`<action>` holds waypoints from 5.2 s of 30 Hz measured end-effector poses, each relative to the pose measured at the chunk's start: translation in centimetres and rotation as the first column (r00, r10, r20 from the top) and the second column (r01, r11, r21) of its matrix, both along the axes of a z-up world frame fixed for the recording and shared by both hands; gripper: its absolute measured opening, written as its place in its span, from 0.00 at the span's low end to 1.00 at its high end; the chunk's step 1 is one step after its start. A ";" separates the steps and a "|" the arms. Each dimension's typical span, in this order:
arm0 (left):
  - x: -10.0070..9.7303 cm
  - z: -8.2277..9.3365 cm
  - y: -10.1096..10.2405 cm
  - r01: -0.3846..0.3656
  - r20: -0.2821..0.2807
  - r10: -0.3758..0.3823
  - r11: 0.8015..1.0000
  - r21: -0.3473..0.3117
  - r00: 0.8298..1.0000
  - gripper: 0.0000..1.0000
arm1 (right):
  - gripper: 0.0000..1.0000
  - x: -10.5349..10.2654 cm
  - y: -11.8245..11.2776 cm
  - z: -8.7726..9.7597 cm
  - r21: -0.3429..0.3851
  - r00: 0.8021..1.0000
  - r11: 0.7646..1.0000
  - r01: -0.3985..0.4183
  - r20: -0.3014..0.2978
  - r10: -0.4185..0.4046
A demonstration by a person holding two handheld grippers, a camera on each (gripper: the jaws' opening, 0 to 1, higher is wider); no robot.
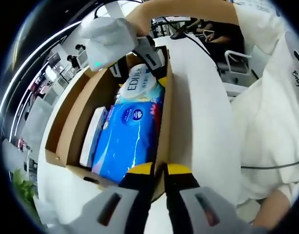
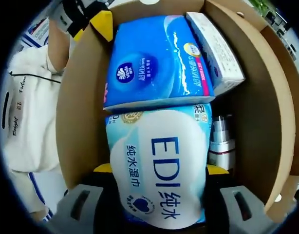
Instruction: Operate the shoe box by opening the lid, removing the specified soft item, and placing it in the target area until the item is outside and the box remains undamaged.
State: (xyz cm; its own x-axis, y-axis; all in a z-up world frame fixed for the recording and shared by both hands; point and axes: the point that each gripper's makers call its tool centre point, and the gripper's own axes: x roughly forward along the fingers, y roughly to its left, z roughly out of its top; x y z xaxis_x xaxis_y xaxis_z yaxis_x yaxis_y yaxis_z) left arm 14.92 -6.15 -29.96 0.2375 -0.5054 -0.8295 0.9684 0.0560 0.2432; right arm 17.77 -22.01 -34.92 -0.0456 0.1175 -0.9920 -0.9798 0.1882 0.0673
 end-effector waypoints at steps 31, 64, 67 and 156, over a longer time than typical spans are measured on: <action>-0.1 -0.1 0.0 0.006 0.015 -0.006 1.000 0.002 1.000 0.09 | 0.66 0.8 -0.3 -0.4 -0.152 0.999 0.988 -0.034 0.017 0.037; -0.3 -0.2 -0.1 0.070 -0.001 -0.070 0.997 0.010 0.998 0.05 | 0.63 -0.2 1.0 4.0 -0.083 0.980 0.984 -0.160 0.106 0.169; -0.4 -0.2 0.0 0.074 0.003 -0.074 0.997 0.011 0.997 0.05 | 0.63 -0.5 1.1 4.4 -0.101 0.978 0.980 -0.170 0.105 0.181; -0.1 0.0 -0.1 0.050 -0.001 -0.050 0.999 -0.008 0.999 0.07 | 0.62 0.8 -2.3 11.7 -0.241 0.964 0.959 -0.148 0.182 0.194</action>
State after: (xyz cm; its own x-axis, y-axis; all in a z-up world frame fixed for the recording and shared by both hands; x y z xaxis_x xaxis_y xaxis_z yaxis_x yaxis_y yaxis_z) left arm 14.78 -6.25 -29.99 0.2106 -0.5234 -0.8256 0.9703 0.0095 0.2415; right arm 18.61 -24.34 -23.25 0.1583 -0.1004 -0.9823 -0.9872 0.0042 -0.1595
